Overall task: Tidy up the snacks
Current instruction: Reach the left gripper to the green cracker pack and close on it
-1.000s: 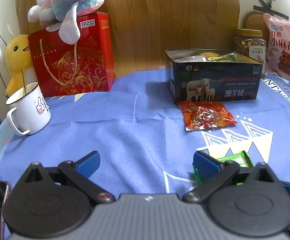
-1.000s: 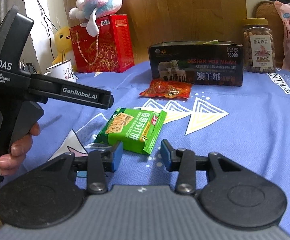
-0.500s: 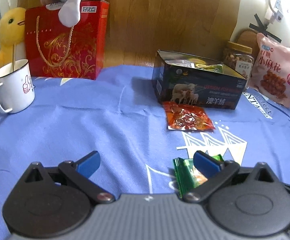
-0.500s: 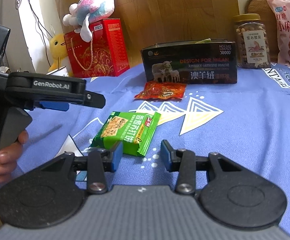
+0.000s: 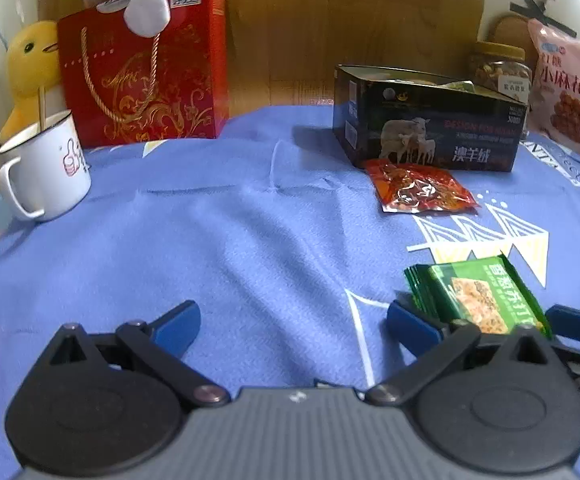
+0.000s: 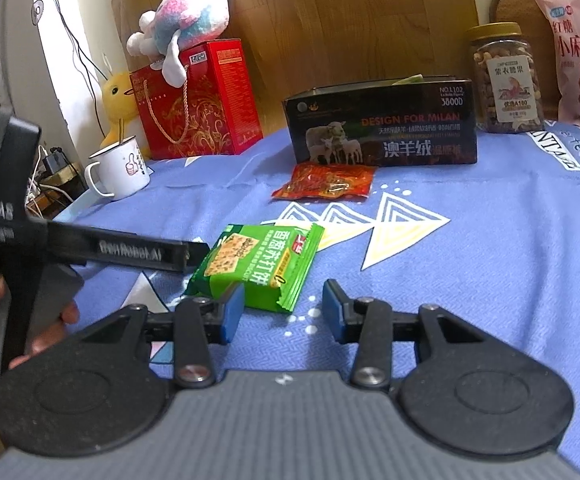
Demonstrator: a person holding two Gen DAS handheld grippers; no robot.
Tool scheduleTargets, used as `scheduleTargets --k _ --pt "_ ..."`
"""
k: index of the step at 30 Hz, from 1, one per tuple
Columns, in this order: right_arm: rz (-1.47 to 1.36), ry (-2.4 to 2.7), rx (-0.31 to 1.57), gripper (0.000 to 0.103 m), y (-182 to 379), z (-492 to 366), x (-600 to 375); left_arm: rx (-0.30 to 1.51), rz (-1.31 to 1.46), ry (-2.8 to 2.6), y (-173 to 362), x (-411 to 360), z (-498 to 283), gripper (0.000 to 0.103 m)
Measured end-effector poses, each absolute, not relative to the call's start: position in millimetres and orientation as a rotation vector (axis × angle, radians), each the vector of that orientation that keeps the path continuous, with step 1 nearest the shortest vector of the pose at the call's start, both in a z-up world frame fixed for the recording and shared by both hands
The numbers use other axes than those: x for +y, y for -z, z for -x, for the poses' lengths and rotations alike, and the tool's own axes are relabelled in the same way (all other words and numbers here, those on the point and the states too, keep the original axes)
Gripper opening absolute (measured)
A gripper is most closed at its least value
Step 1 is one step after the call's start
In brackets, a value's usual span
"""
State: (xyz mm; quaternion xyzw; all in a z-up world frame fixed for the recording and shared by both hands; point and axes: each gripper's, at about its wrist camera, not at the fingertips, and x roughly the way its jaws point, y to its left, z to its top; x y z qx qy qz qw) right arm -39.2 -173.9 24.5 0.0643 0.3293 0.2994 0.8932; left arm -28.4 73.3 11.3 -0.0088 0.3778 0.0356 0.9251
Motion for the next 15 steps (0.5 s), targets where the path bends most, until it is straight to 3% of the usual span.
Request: scheduleTargets --k 15 --pt "-0.165 -0.65 0.688 0.05 -23.8 37.2 -178.3 0.752 0.016 -0.083 -9.3 74.5 31.7 0.103"
